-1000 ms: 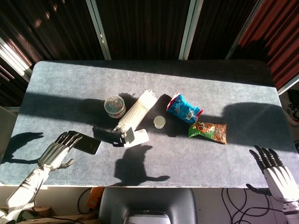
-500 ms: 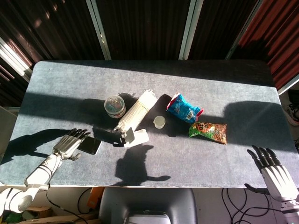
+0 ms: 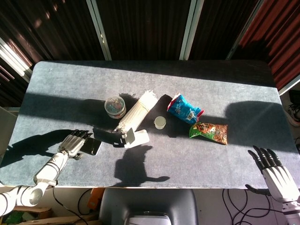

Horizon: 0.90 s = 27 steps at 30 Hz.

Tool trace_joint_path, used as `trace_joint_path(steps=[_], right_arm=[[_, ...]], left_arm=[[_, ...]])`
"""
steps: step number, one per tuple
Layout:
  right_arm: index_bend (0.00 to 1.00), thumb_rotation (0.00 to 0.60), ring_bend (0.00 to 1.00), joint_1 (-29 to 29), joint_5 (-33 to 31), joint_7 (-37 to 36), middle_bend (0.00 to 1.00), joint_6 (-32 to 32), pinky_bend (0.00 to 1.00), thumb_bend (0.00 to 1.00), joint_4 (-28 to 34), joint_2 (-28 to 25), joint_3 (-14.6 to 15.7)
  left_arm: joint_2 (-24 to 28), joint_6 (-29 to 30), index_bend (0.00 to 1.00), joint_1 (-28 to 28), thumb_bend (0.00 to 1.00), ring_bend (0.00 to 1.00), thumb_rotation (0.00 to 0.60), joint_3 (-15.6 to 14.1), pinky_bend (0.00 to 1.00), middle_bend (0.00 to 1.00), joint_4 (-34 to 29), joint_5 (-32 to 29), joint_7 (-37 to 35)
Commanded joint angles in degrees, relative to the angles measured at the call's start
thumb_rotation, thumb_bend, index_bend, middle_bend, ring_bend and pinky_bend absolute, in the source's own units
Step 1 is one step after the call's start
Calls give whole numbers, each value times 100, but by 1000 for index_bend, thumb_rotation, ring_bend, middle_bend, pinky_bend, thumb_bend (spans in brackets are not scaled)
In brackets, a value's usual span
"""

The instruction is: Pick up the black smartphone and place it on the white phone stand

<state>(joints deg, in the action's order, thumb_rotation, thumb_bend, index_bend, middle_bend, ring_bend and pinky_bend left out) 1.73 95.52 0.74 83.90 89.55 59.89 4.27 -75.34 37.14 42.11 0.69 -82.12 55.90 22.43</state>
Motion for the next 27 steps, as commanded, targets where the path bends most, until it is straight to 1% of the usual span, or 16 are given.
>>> trace_joint_path(steps=[1,8,10,12,13,15,17,18,19,22,27], right_arm=[[0,600,0,-4,0,-9,0,11,0,110,-3,-2,-1],[0,600,0,-6,-15,-34,0,25,0,110,-10,-10,-10],[0,600,0,-3,-12,-31,0,21,0,110,-8,-10,-9],[0,600,0,-3,-10,-27,0,20,0,110,-10,-10,-7],[0,600,0,-3,-11,-22,0,18,0,110,-10,-8,-6],[0,600,0,0,-11,-13,0,13,0,109,-7,-6,-6],[0,600,0,1,-13,-4,0,10,0,109,-3,-4,-6],[0,600,0,3,-14,1,0,7,0,109,-1,-2,-7],[0,600,0,2,-15,8,0,5,0,109,0,-1,-5],[0,600,0,12,-11,29,0,-13,0,109,7,7,-3],[0,600,0,20,-1,48,0,-26,0,110,15,13,2]], left_arm=[[-85,-84,0,133,341,0,600,-53,0,0,85,-202,114],[-145,-176,0,316,340,0,600,-166,0,1,157,-540,242],[-149,-226,0,372,341,0,600,-206,0,27,177,-661,266],[-140,-286,5,425,340,0,600,-234,0,88,175,-764,266],[-130,-322,23,461,341,0,600,-254,0,136,172,-826,267],[-119,-367,83,516,340,0,600,-291,0,231,172,-906,278],[-98,-436,191,595,341,8,600,-363,0,345,167,-1009,325],[-87,-471,229,637,340,19,600,-399,0,381,159,-1068,353],[-74,-519,288,694,341,48,600,-446,0,437,143,-1162,383],[-30,-648,375,852,340,119,600,-565,0,536,91,-1402,437],[55,-728,452,1096,340,223,600,-779,0,670,-31,-1726,518]])
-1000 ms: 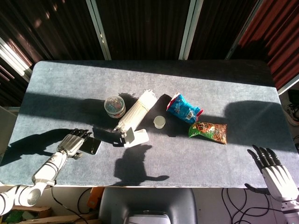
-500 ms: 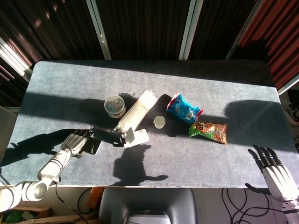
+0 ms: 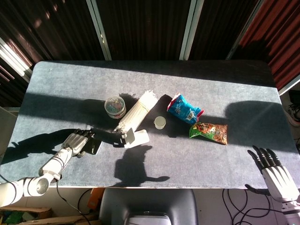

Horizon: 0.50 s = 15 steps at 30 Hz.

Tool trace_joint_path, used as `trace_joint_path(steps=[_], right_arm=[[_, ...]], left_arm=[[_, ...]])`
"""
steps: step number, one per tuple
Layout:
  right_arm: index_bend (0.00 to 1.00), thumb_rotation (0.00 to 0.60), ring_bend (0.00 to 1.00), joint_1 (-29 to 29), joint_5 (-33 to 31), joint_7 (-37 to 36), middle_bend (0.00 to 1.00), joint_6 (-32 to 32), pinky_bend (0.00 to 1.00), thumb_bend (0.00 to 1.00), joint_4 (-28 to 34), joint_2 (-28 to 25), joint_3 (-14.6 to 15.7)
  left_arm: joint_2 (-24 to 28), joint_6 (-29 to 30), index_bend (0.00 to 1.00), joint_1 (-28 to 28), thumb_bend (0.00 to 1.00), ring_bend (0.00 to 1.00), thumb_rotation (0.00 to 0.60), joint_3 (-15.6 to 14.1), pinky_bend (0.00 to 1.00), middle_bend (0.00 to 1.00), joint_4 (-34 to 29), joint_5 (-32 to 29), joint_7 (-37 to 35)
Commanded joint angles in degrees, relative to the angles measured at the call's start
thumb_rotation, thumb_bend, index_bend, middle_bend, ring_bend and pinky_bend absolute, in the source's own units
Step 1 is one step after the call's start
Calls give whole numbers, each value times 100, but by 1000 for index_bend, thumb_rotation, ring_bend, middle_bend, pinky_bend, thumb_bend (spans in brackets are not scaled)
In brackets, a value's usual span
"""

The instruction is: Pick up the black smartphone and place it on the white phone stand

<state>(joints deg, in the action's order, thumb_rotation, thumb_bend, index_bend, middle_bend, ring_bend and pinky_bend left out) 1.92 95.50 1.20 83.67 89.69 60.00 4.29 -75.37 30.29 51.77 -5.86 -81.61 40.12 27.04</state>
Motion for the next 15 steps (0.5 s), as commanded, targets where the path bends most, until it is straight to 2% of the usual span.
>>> trace_joint_path(steps=[1,7,11,15], right_arm=[[0,600,0,3,1,4,0,-3,0,109,2,2,1],[0,600,0,1,7,-6,0,10,0,110,1,-1,2],[0,600,0,6,16,32,0,-6,0,110,7,11,10],[0,600,0,0,31,62,0,4,0,110,20,24,18]], left_arm=[[81,-41,469,167,339,245,600,-165,0,702,-119,-198,66],[335,235,604,274,346,404,600,-512,0,882,-549,-405,168],[474,308,658,299,347,465,600,-689,0,940,-800,-456,184],[545,289,723,317,351,523,600,-724,0,989,-885,-378,84]])
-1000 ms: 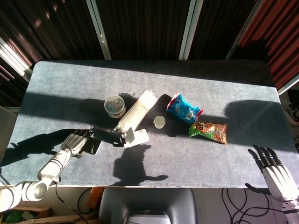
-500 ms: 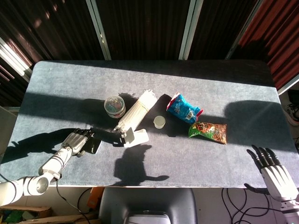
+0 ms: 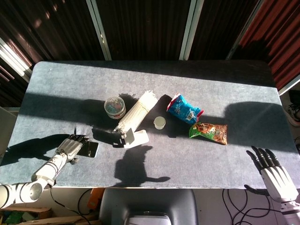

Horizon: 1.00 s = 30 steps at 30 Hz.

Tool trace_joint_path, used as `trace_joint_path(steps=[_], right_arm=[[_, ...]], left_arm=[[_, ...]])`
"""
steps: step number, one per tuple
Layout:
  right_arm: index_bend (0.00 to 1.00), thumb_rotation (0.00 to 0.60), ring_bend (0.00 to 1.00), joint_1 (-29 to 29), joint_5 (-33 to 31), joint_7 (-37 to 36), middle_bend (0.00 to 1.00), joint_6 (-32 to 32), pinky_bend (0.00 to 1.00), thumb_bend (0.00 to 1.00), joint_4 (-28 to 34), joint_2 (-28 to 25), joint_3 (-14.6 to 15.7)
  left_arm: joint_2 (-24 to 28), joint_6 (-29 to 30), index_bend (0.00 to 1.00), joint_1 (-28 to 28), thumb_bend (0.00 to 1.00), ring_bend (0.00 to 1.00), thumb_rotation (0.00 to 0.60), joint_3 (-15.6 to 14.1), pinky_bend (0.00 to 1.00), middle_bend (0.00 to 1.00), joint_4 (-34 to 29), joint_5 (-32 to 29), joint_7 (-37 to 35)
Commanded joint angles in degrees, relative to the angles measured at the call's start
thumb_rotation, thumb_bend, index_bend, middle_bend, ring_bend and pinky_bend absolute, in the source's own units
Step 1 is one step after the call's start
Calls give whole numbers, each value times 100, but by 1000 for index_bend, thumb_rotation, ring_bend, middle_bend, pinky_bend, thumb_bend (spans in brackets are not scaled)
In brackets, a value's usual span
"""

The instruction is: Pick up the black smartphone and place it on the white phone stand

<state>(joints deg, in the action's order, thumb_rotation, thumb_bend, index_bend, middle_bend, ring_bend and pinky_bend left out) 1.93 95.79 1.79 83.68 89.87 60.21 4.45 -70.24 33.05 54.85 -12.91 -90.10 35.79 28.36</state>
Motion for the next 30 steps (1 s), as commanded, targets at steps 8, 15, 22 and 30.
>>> trace_joint_path(steps=[8,15,22,30], right_arm=[[0,600,0,10,-7,31,0,-18,0,110,6,14,-2],[0,600,0,9,-2,39,0,-15,0,110,8,17,2],[0,600,0,33,-13,81,0,-61,0,109,11,35,-3],[0,600,0,36,-22,119,0,-71,0,110,25,47,-1]], left_arm=[[11,321,824,-156,358,640,600,-32,48,1000,-87,365,-205],[-79,355,889,-253,387,717,600,55,117,1000,30,514,-384],[-57,331,940,-456,420,796,600,328,202,1000,75,893,-924],[21,156,945,-622,441,817,600,492,228,1000,154,1310,-1397]])
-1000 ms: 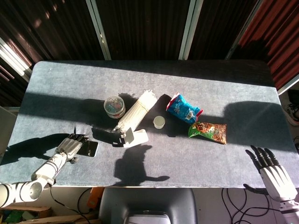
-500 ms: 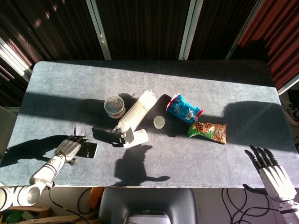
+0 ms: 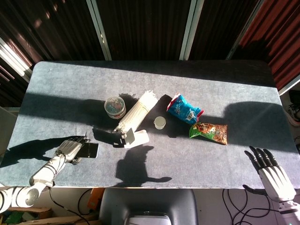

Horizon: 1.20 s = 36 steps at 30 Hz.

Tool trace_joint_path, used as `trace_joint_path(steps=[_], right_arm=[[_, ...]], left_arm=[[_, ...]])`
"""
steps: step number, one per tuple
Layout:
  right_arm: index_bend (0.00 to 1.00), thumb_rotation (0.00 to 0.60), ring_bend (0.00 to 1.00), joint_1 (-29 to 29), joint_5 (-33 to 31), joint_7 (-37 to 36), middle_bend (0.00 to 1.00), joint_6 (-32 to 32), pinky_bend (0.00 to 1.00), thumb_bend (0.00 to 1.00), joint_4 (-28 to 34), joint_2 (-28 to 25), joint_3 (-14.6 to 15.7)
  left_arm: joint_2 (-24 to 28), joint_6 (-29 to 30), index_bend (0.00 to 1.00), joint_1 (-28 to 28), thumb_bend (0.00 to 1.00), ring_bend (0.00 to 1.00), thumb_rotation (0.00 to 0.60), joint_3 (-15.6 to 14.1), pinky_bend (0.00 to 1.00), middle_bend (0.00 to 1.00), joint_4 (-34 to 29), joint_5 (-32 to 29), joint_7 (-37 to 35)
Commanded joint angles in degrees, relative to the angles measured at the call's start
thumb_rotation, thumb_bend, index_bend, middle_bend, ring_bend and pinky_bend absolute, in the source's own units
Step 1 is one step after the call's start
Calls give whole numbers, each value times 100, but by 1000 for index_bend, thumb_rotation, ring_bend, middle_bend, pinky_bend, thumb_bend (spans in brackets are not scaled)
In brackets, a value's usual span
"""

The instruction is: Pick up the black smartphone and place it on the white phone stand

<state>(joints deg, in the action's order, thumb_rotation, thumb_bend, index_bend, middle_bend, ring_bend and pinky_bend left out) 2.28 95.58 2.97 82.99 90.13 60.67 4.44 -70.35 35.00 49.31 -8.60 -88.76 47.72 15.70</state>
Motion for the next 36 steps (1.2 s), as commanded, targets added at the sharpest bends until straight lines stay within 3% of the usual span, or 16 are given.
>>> trace_joint_path(steps=[1,10,18,24,29,36], right_arm=[[0,600,0,5,-3,2,0,-7,0,110,-1,2,-1],[0,600,0,-1,-3,-25,0,15,0,109,-6,-4,-1],[0,600,0,-2,1,17,0,4,0,109,9,11,9],[0,600,0,11,-10,37,0,-27,0,110,14,17,9],[0,600,0,10,-20,31,0,-23,0,110,19,13,6],[0,600,0,20,-10,103,0,-58,0,110,33,40,20]], left_arm=[[47,-24,944,-112,446,820,600,95,232,1000,11,200,-216],[145,888,945,-901,487,826,600,233,244,1000,-74,1553,-1083],[-154,1918,945,-1596,489,826,600,299,243,1000,461,2699,-2083],[-317,2372,946,-1871,489,824,600,404,242,1000,762,3030,-2542],[-506,3046,946,-2202,489,822,600,655,242,1000,882,3132,-3013],[-833,3493,947,-2497,489,819,600,1043,244,1000,457,2946,-3651]])
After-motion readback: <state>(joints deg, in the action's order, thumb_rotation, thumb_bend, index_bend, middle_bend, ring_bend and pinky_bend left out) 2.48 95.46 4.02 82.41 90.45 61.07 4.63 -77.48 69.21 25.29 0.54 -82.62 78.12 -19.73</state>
